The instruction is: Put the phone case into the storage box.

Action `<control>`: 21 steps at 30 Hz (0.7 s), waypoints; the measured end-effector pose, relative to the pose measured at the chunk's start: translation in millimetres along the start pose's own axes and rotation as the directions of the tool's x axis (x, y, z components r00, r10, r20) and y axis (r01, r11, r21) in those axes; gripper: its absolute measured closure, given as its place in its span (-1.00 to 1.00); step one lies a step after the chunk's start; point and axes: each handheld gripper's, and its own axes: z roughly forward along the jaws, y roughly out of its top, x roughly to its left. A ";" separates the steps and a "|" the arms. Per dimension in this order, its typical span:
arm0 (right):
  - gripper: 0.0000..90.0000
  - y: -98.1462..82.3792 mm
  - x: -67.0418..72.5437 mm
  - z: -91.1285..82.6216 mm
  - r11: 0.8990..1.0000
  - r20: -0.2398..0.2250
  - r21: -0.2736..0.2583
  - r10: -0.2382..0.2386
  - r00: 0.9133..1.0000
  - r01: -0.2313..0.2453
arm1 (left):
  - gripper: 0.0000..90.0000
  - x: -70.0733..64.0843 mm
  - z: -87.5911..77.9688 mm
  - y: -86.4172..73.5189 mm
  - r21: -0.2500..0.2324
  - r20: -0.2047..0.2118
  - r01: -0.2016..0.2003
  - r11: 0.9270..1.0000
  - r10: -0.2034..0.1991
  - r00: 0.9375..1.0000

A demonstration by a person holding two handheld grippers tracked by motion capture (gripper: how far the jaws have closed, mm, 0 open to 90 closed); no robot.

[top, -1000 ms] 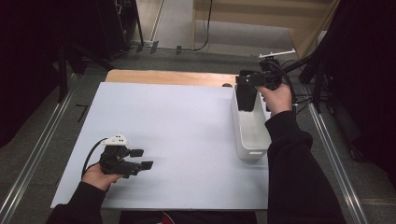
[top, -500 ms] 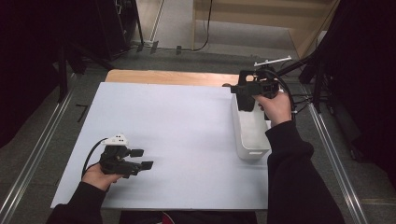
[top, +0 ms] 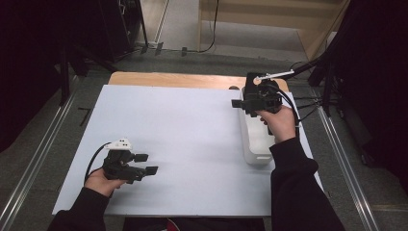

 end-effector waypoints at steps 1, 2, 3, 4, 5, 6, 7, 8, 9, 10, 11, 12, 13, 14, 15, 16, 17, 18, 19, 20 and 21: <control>-0.51 -2.0 0.1 0.7 1.000 -0.005 -0.005 -0.005 1.000 0.005 | -0.37 0.1 0.1 0.1 0.001 0.000 -0.001 1.000 0.001 1.000; -0.50 -3.3 0.2 1.8 1.000 -0.012 -0.006 -0.003 1.000 0.003 | -0.37 0.2 0.3 0.3 -0.001 0.002 -0.005 1.000 0.005 1.000; -0.50 -3.8 -0.1 2.8 1.000 -0.018 -0.004 -0.009 1.000 0.009 | -0.37 0.1 0.4 0.7 0.002 0.004 -0.005 1.000 0.005 1.000; -0.50 -4.5 0.5 3.1 1.000 -0.019 -0.006 -0.011 1.000 0.011 | -0.37 -0.2 0.7 0.8 0.000 0.004 -0.006 1.000 0.006 1.000; -0.50 -5.2 0.7 3.3 1.000 -0.016 -0.007 -0.018 1.000 0.018 | -0.37 -0.2 0.6 1.1 0.006 0.003 -0.012 1.000 0.012 1.000; -0.50 -6.0 1.4 4.1 1.000 -0.013 -0.008 -0.022 1.000 0.022 | -0.37 -0.4 0.7 1.2 0.008 0.003 -0.012 1.000 0.012 1.000; -0.50 -6.8 2.2 4.5 1.000 -0.015 -0.004 -0.024 1.000 0.024 | -0.37 -0.7 0.9 1.2 0.008 0.004 -0.011 1.000 0.011 1.000; -0.50 -7.6 2.9 5.2 1.000 -0.016 -0.005 -0.027 1.000 0.027 | -0.37 -0.9 1.0 1.1 0.008 0.005 -0.009 1.000 0.009 1.000; -0.50 -8.3 3.3 5.4 1.000 -0.020 -0.003 -0.031 0.999 0.031 | -0.37 -0.9 1.0 1.1 0.008 0.005 -0.009 1.000 0.009 1.000; -0.50 -9.1 3.8 5.3 1.000 -0.023 -0.003 -0.031 0.999 0.031 | -0.37 -0.7 0.7 1.1 0.009 0.005 -0.012 1.000 0.012 1.000; -0.50 -10.1 4.1 5.1 0.999 -0.026 -0.008 -0.035 0.999 0.035 | -0.37 -0.5 0.4 1.1 0.009 0.005 -0.014 1.000 0.014 1.000; -0.50 -11.2 4.7 4.9 1.000 -0.031 -0.010 -0.030 0.999 0.030 | -0.37 -0.4 0.2 1.2 0.006 0.004 -0.014 1.000 0.014 1.000; -0.50 -12.4 5.1 4.9 0.999 -0.039 -0.010 -0.033 0.999 0.032 | -0.37 -0.2 0.2 1.0 0.001 0.006 -0.013 1.000 0.013 1.000; -0.50 -13.9 6.3 4.8 0.999 -0.041 -0.008 -0.031 0.999 0.031 | -0.37 -0.2 0.1 1.1 0.000 0.008 -0.012 1.000 0.012 1.000; -0.50 -15.4 7.1 5.0 0.999 -0.047 -0.006 -0.035 0.998 0.035 | -0.37 -0.2 0.0 1.1 -0.001 0.007 -0.012 1.000 0.012 1.000; -0.50 -16.9 8.1 4.9 0.999 -0.049 -0.003 -0.038 0.998 0.038 | -0.37 -0.3 -0.2 1.2 -0.001 0.008 -0.012 1.000 0.012 1.000; -0.50 -18.3 9.0 4.6 0.999 -0.051 0.001 -0.043 0.998 0.043 | -0.37 -0.4 -0.3 1.2 -0.001 0.008 -0.012 1.000 0.012 1.000; -0.50 -19.7 9.9 4.3 0.999 -0.052 0.001 -0.045 0.998 0.045 | -0.37 -0.6 -0.5 1.2 -0.001 0.006 -0.012 1.000 0.012 1.000; -0.50 -21.3 11.0 3.9 0.999 -0.055 0.005 -0.045 0.998 0.045 | -0.37 -0.8 -0.8 1.2 0.000 0.006 -0.011 1.000 0.011 1.000; -0.50 -23.1 11.9 3.8 0.999 -0.057 0.006 -0.053 0.997 0.053 | -0.37 -0.7 -1.0 1.2 -0.002 0.005 -0.012 1.000 0.012 1.000; -0.50 -25.0 13.1 3.7 0.998 -0.055 0.009 -0.058 0.997 0.058 | -0.37 -0.6 -1.1 1.2 -0.003 0.006 -0.011 1.000 0.011 1.000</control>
